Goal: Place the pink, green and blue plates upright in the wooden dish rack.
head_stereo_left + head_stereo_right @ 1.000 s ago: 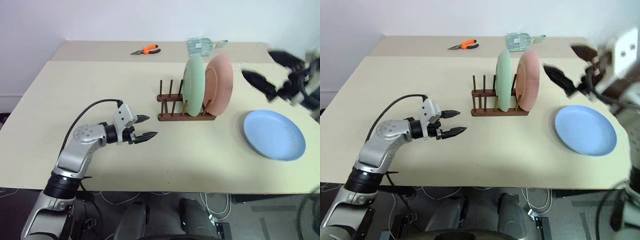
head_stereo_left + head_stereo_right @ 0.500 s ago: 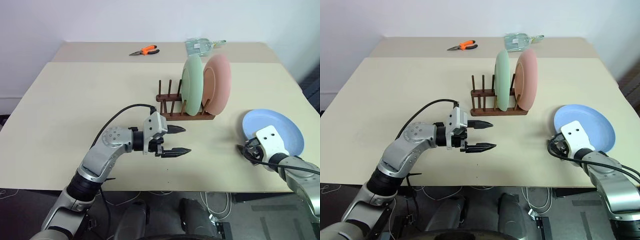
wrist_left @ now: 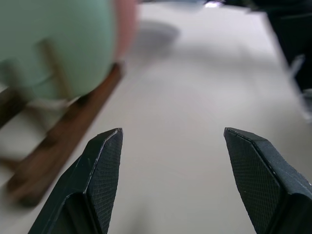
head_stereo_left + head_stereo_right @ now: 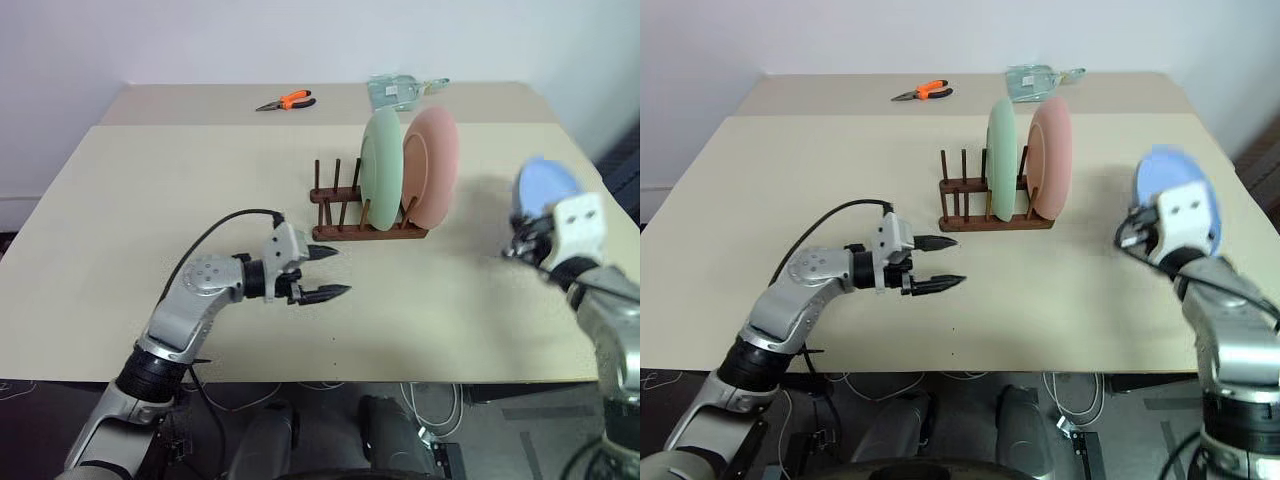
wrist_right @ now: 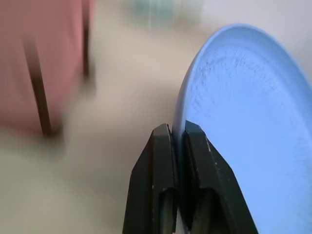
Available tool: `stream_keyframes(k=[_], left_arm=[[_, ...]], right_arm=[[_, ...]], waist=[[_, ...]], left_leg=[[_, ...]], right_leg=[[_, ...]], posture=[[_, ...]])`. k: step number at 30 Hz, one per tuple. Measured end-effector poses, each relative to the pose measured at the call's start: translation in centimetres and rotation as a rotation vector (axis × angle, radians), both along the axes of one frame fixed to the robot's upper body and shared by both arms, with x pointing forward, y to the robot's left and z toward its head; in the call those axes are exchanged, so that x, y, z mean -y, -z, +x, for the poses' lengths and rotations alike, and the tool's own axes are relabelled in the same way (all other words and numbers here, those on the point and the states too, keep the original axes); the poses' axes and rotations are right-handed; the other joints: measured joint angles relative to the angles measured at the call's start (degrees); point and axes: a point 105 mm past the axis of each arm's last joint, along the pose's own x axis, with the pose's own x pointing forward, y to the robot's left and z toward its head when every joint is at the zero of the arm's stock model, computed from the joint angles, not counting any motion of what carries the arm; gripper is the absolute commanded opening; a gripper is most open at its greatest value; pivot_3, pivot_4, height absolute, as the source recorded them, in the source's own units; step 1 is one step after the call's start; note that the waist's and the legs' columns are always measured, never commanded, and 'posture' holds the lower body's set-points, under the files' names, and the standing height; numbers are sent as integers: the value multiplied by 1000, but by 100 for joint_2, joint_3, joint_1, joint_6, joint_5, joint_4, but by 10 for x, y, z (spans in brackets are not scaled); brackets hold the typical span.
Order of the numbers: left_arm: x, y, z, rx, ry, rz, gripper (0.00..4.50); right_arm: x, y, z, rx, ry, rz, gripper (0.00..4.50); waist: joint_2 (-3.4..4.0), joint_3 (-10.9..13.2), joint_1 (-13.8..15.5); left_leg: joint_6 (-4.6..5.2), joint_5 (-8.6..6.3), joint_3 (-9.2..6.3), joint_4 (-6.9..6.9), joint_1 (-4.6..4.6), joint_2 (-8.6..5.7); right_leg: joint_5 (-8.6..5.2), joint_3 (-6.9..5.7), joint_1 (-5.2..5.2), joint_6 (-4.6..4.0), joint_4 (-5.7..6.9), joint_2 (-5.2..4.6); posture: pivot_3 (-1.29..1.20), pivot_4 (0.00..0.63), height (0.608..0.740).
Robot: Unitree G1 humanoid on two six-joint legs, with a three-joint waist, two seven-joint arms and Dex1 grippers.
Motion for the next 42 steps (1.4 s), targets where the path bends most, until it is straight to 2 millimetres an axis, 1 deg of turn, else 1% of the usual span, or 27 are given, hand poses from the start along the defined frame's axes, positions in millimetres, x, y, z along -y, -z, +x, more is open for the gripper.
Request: stream_keyframes(k=[1,3,4,5,7,8,9,11,13,14,16,18,20,22,26,29,34,37,39,41,42], left_arm=[[-8,2,3,2,-32,10,3405],[-24,3,10,15,-94,19,3405],[-28,2,13,26,-114,20,3405],[-33,1,14,37,-130,19,3405],[-43,-1,18,47,-174,25,3405],[-47,-3,20,52,-193,22,3405],[-51,-5,22,60,-212,22,3405],[-52,-12,24,82,-221,15,3405],[-54,-11,23,80,-226,20,3405],[-57,-8,21,73,-232,28,3405],[-58,-7,18,67,-238,29,3405],[-58,-7,15,64,-242,30,3405],[-57,-9,12,65,-242,25,3405],[-56,-8,10,59,-244,23,3405],[-56,-9,8,55,-247,27,3405],[-58,-9,7,56,-251,35,3405],[-57,-9,7,54,-254,36,3405],[-55,-12,7,57,-259,37,3405],[-52,-16,9,58,-260,37,3405],[-49,-22,11,68,-262,36,3405],[-46,-27,11,74,-260,35,3405]], right_arm=[[-10,-32,-7,106,-75,54,44],[-42,-83,-25,262,-301,147,44],[-57,-97,-36,305,-401,161,44],[-71,-104,-44,323,-488,174,44],[-101,-113,-51,327,-686,284,44],[-116,-115,-51,314,-773,355,44],[-136,-118,-49,294,-884,465,44],[-173,-114,-48,201,-1032,582,44],[-190,-108,-40,119,-1058,649,44],[-196,-102,-30,63,-1042,708,44],[-205,-88,-11,-38,-993,770,44],[-211,-69,4,-121,-928,770,44],[-211,-56,13,-163,-885,770,44],[-210,-51,18,-178,-853,770,44],[-209,-44,21,-200,-826,777,44],[-211,-30,27,-255,-799,793,44],[-211,-5,45,-341,-703,794,44],[-208,14,60,-398,-632,798,993],[-206,21,66,-411,-602,786,1964],[-206,17,66,-379,-608,729,2963],[-206,11,64,-346,-620,671,2963]], waist=[[1,0,-4],[-1,1,-11],[-10,-4,-1],[-18,-6,10],[-25,-10,-3],[-24,-9,-13],[-22,-9,-50],[-16,-9,-58],[-19,-11,-26],[-20,-11,-26],[-18,-10,-15],[-19,-10,-10],[-18,-10,-27],[-15,-8,-43],[-16,-9,-64],[-15,-8,-62],[-15,-8,-61],[-15,-8,-49],[-14,-7,-47],[-13,-6,-56],[-13,-6,-61]], left_leg=[[0,0,-10,-3,-1,0],[0,0,-22,-7,-3,2],[0,0,-30,-11,-3,2],[0,0,-37,-10,-5,2],[0,0,-37,-4,-7,-1],[0,0,-39,-3,-4,0],[0,0,-38,-3,1,0],[-1,1,-41,-9,2,2],[-2,1,-40,-10,-4,-2],[-3,1,-39,-11,-4,-4],[-4,2,-37,-11,-10,-8],[-4,2,-31,-10,-11,-9],[-4,2,-28,-12,-9,-8],[-4,2,-26,-14,-8,-6],[-4,2,-26,-17,-4,-1],[-4,2,-25,-16,-5,-1],[-4,2,-24,-16,-4,-1],[-4,2,-24,-14,-6,-2],[-4,2,-23,-14,-7,-3],[-4,2,-23,-14,-7,-3],[-4,2,-23,-14,-7,-3]], right_leg=[[2,-6,1,-2,0,0],[2,-15,1,-3,-1,2],[2,-22,4,-3,-1,2],[2,-30,5,-3,-3,1],[2,-25,6,-5,-7,-4],[2,-16,3,-6,-5,-7],[5,-10,-1,-8,3,-6],[6,-10,-10,-10,11,2],[15,-16,-12,6,13,3],[16,-15,-13,6,12,2],[17,-12,-19,6,11,-2],[17,-13,-18,6,11,-2],[17,-13,-20,6,12,0],[17,-13,-22,6,15,4],[17,-12,-22,5,15,12],[17,-11,-22,5,15,12],[17,-11,-21,4,14,12],[17,-11,-20,4,13,12],[17,-11,-21,5,13,12],[17,-11,-22,5,13,12],[17,-12,-22,6,13,12]], posture=[[0,150,740],[0,150,740],[0,150,740],[0,150,740],[0,150,740],[0,150,740],[0,150,740],[0,150,740],[0,150,740],[0,150,740],[0,150,740],[0,150,740],[0,150,740],[0,150,740],[0,150,740],[0,150,740],[0,150,740],[0,150,740],[0,150,740],[0,150,740],[0,150,740]])
